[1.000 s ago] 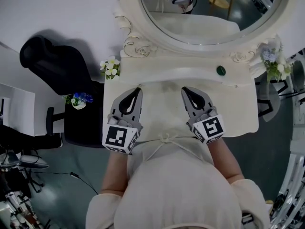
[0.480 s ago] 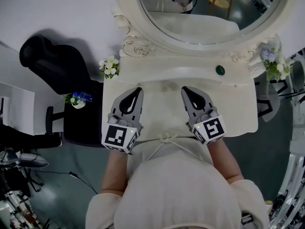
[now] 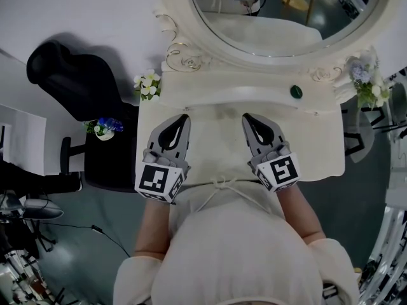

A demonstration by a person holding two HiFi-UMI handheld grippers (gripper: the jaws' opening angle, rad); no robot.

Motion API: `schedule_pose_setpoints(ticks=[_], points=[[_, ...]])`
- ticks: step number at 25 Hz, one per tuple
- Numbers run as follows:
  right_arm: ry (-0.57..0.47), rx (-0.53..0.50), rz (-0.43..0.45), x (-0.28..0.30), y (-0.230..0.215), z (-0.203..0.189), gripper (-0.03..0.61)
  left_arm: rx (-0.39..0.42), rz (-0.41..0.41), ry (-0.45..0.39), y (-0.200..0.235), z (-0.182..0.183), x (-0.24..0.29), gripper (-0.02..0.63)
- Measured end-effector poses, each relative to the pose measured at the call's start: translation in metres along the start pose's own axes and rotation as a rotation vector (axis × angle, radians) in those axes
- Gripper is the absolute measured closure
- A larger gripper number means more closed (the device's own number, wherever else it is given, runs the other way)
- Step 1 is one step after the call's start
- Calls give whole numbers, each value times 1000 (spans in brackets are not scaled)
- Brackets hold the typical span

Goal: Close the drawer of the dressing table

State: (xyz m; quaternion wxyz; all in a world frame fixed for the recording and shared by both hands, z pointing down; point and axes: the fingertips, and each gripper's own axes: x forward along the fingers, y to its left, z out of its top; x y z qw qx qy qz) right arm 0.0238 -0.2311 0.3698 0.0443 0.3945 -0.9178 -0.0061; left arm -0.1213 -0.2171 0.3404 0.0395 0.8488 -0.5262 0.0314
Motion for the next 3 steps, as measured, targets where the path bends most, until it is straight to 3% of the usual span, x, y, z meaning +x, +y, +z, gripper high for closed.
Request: schedule_pose_setpoints(ticks=[3], points=[[-3,-7,5,1,2,0,578,0,0,-1,2,-3,-1,595]])
